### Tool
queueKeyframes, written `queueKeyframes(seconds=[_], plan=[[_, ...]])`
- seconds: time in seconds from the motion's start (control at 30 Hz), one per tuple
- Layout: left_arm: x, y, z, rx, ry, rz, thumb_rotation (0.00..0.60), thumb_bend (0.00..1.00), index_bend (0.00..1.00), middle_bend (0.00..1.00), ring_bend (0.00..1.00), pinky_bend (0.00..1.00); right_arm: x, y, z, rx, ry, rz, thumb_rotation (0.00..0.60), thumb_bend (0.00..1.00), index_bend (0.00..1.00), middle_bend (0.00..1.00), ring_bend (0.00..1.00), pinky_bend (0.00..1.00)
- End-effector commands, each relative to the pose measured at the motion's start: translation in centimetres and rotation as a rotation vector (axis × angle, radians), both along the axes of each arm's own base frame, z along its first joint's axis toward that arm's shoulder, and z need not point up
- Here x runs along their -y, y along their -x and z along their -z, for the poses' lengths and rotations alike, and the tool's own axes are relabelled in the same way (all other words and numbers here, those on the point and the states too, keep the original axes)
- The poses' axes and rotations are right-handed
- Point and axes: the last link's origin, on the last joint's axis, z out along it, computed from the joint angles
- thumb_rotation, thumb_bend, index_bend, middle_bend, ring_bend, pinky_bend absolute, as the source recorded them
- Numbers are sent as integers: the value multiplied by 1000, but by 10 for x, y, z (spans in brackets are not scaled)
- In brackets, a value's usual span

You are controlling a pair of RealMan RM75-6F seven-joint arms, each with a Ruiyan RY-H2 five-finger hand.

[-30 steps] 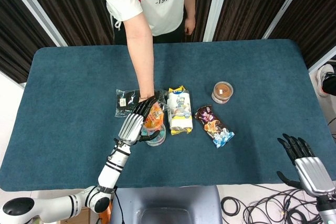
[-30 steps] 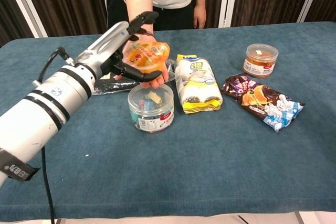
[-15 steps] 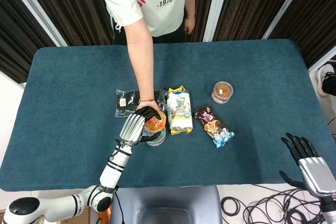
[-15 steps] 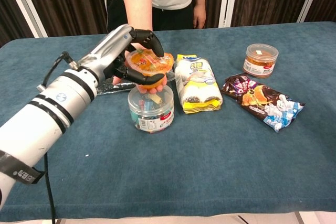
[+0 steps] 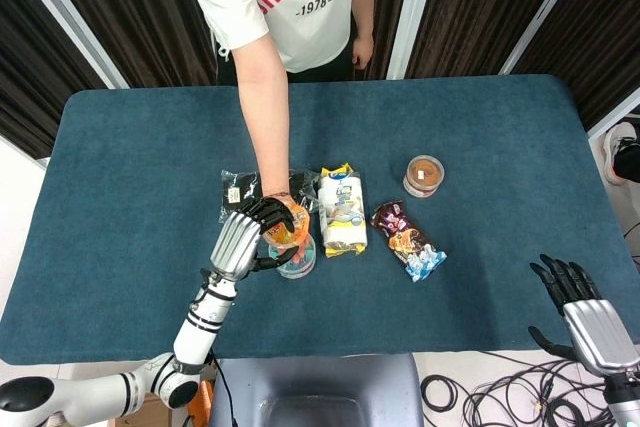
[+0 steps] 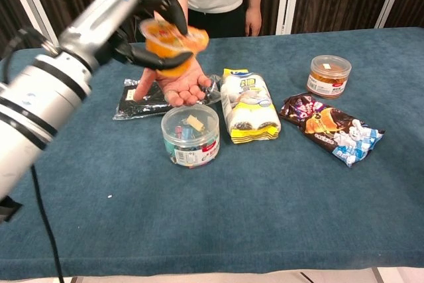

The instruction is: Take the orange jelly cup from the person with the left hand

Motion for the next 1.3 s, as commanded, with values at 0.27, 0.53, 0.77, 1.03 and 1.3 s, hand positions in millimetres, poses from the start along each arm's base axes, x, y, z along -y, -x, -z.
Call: queueKeyframes(seconds=[0.27, 0.53, 0.77, 1.03, 1.3], plan=[[42, 71, -104, -55, -201, -91, 600, 312, 576, 485, 614, 748, 1, -1, 3, -5, -1, 3, 600, 211, 0, 0, 0, 0], [63, 159, -78, -35, -75, -324, 600, 313, 596, 507, 612, 746, 3, -6, 14, -26, -26, -8, 600, 211, 0, 0, 0, 0], [56, 199, -25, 18, 39, -440, 600, 312, 588, 505, 594, 730, 5, -6, 16, -34, -23, -6, 600, 211, 0, 0, 0, 0], [60, 218, 8, -8, 146, -481, 600, 312, 494, 404, 339, 517, 4, -6, 15, -32, -21, -9, 600, 211, 0, 0, 0, 0], [68, 225, 7, -116, 186, -512, 600, 234, 37, 11, 0, 21, 4, -5, 14, -33, -26, -6, 600, 210, 0, 0, 0, 0]])
